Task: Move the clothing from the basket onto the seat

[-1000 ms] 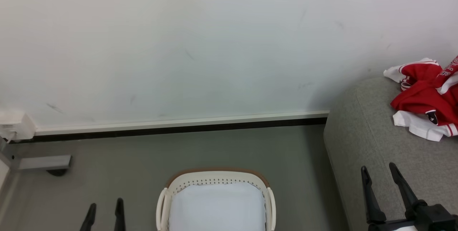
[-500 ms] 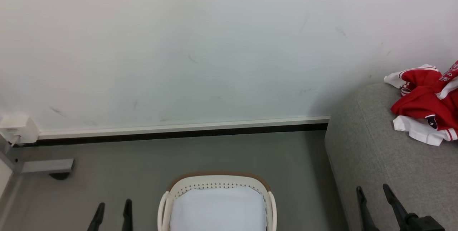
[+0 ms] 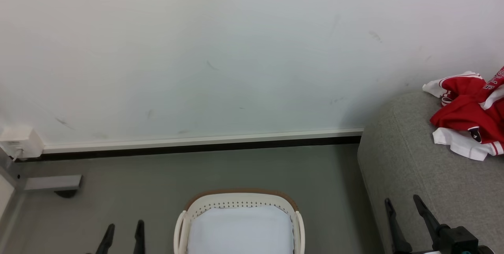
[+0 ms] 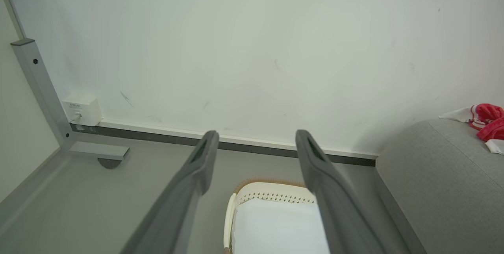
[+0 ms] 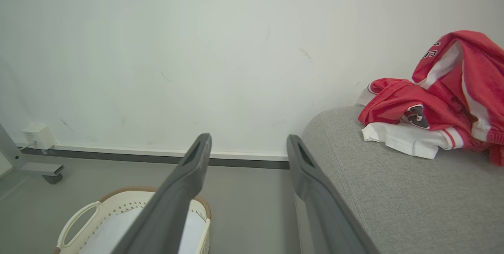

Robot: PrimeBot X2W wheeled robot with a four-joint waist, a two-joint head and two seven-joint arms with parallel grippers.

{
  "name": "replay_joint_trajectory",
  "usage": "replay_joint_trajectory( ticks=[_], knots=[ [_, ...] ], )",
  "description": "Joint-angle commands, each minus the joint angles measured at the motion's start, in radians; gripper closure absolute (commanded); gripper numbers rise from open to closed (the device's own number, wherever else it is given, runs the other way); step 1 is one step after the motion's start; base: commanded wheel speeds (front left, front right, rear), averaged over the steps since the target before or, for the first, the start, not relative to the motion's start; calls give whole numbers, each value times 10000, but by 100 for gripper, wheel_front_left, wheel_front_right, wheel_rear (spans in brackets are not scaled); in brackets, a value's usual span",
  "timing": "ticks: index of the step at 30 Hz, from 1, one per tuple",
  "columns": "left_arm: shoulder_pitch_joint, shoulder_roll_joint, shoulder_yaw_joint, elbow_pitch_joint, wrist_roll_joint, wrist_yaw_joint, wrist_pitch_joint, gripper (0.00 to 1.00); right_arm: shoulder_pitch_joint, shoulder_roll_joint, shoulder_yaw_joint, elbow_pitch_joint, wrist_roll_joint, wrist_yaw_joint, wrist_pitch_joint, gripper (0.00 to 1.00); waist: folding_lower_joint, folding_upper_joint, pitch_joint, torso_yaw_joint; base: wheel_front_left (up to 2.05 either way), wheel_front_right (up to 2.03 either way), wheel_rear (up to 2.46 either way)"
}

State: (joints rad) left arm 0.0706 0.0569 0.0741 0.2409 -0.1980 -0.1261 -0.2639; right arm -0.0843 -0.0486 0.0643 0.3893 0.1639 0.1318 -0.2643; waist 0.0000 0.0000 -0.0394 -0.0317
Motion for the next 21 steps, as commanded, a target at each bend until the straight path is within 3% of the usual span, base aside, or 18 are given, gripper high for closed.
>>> replay_joint_trajectory(
  ticks=[1, 21],
  knots=[
    [-68, 8, 43, 53, 53, -37, -7, 0, -125, -36, 27, 51, -33, -23, 0, 0, 0, 0, 6, 37, 0, 0, 0],
    [-234, 126, 72, 111, 76, -34, -7, 0, -128, -34, 306, 135, 256, -23, 0, 0, 0, 0, 81, -32, 0, 0, 0]
  ],
)
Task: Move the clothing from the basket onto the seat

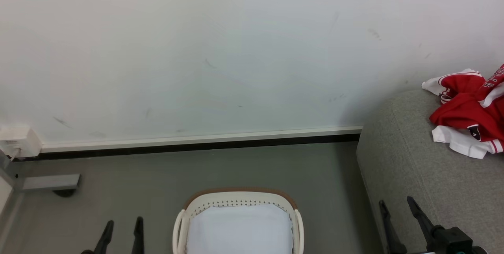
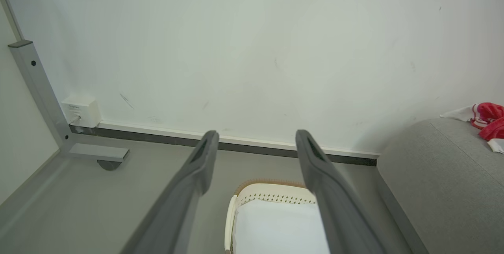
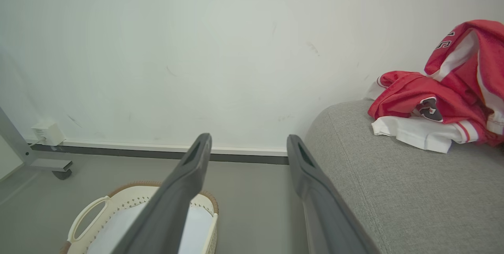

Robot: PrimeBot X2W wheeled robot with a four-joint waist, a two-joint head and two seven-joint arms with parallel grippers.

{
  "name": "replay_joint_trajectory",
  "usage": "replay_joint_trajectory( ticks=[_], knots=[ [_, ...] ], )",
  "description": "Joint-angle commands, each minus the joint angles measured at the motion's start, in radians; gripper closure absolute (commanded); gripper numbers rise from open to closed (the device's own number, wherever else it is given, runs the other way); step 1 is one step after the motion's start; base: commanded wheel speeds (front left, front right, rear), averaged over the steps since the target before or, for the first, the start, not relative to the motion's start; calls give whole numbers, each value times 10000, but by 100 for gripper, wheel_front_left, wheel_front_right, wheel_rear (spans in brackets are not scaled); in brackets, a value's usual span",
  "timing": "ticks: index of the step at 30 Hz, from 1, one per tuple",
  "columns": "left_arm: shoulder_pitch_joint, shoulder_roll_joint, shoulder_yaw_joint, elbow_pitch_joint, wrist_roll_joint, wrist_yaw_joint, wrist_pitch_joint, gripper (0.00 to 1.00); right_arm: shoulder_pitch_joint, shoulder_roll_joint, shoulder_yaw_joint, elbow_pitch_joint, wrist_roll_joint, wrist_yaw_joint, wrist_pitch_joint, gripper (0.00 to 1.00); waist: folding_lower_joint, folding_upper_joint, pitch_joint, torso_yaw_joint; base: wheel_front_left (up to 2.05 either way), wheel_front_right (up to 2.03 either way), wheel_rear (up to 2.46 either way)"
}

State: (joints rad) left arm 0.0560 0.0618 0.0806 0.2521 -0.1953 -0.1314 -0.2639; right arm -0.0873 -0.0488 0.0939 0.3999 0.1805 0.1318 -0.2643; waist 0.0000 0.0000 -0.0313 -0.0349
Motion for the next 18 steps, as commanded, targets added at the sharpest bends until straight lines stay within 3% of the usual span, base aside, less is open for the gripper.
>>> replay_joint_trajectory(
  ticks=[1, 18],
  knots=[
    [-90, 77, -4, 14, 29, 19, -7, 0, -94, -34, 15, 40, 85, -23, 0, 0, 0, 0, -1, 3, 0, 0, 0],
    [-62, 148, -35, 110, -135, 18, -7, 0, -83, -33, 66, 83, 185, -23, 0, 0, 0, 0, 7, 11, 0, 0, 0]
  ],
)
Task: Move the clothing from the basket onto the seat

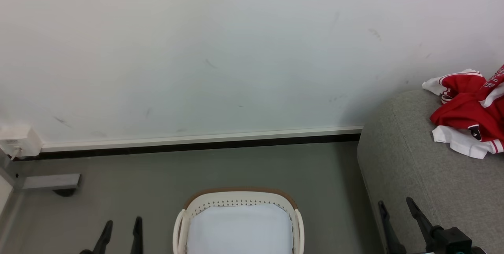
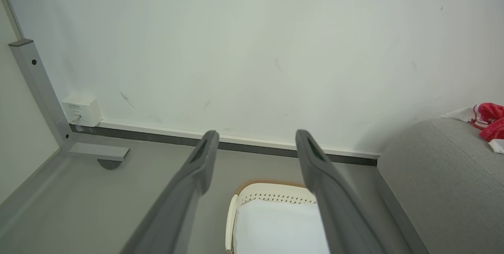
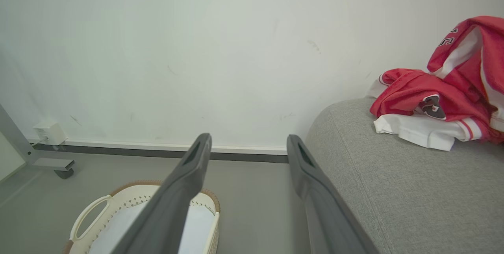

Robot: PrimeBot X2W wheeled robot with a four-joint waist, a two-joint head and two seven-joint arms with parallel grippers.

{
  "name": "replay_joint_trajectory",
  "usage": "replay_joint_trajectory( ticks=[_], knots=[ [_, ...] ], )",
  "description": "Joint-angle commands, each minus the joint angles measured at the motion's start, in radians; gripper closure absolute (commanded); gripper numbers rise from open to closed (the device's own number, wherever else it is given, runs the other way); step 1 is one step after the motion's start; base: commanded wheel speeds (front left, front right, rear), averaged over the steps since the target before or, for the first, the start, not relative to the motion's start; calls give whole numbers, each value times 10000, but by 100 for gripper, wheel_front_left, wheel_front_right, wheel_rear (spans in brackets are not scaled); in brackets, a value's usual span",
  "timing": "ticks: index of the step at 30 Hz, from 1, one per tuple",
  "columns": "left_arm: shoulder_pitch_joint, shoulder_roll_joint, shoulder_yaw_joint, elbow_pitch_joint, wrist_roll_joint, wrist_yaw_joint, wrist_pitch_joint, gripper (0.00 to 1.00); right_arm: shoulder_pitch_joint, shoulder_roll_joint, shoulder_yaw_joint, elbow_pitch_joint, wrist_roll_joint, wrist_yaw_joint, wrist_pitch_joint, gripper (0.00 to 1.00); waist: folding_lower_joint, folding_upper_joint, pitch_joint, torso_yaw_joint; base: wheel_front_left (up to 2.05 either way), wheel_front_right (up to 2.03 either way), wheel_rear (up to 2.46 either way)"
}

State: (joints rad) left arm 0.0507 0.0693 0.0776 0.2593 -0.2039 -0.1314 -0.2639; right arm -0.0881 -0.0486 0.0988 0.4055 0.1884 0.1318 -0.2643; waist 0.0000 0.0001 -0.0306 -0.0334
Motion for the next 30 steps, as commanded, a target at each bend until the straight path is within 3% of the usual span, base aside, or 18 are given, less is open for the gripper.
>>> replay_joint_trajectory(
  ticks=[1, 4, 5, 11, 30],
  knots=[
    [-9, 78, -12, 42, -54, 18, -7, 0, -68, -35, 15, 35, 104, -23, 0, 0, 0, -1, 4, -3, 0, 0, 0],
    [-16, 92, -57, -1, -132, 17, -7, 0, -66, -35, 10, 54, 99, -23, 0, 0, 0, -1, 11, -4, 0, 0, 0],
    [3, 11, -63, 18, -70, -2, 0, 100, 13, 2, -2, 61, -5, 2, 0, 100, 1, -1, 11, -3, 0, 0, 0],
    [212, -175, -160, 501, -154, -2, 47, 100, 446, 89, -14, 480, 70, 2, 28, 100, 2, -1, 13, 0, 0, 0, 0],
    [-253, -171, -18, 323, -3578, 1, 970, 100, 264, 46, -528, -52, 3568, -2, 941, 100, 1, -1, 62, 51, 0, 0, 0]
  ],
)
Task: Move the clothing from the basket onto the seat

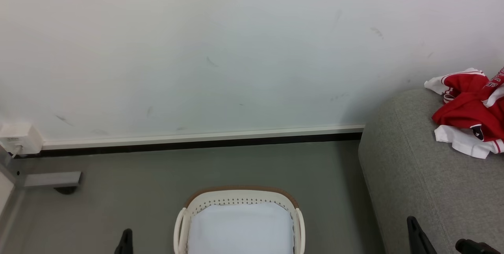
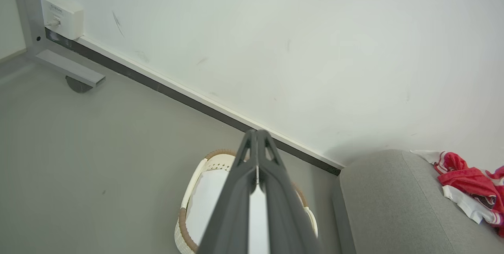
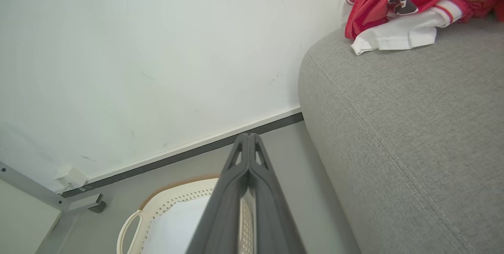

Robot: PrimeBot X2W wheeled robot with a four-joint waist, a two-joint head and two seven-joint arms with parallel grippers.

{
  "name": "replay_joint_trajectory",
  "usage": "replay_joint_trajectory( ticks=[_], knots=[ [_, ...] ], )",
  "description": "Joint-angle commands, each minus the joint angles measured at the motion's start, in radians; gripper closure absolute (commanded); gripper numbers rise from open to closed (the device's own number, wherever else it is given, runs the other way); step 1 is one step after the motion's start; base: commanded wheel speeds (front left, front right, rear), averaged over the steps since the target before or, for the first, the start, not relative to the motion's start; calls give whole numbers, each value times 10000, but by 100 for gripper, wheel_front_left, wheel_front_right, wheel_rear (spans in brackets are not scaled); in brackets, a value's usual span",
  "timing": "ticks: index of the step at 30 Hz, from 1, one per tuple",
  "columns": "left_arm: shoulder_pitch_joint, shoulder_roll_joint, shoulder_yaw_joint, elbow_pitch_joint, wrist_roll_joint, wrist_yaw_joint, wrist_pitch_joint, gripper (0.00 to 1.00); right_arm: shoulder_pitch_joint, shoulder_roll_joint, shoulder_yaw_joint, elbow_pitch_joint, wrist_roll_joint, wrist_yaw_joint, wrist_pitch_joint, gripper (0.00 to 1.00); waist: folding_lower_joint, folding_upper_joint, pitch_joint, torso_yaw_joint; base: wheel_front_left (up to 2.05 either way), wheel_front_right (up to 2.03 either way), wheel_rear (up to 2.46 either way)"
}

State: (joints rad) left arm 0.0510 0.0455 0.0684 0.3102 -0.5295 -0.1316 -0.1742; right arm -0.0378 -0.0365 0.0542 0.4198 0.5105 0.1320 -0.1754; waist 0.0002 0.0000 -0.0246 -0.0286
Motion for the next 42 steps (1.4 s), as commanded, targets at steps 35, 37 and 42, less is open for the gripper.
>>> replay_joint_trajectory(
  ticks=[35, 37, 42],
  knots=[
    [-872, 72, 248, -411, -4905, 7, 1303, 100, -492, -132, -784, -903, 4990, -10, 1288, 100, -1, 0, 90, 94, 0, 0, 0],
    [-907, 72, 257, -423, -5107, 7, 1362, 100, -506, -134, -817, -935, 5222, -11, 1343, 100, -1, 0, 96, 99, 0, 0, 0],
    [-977, 73, 280, -448, -5646, 8, 1500, 100, -533, -140, -896, -1014, 5764, -12, 1495, 100, -1, 0, 109, 113, 0, 0, 0]
  ],
)
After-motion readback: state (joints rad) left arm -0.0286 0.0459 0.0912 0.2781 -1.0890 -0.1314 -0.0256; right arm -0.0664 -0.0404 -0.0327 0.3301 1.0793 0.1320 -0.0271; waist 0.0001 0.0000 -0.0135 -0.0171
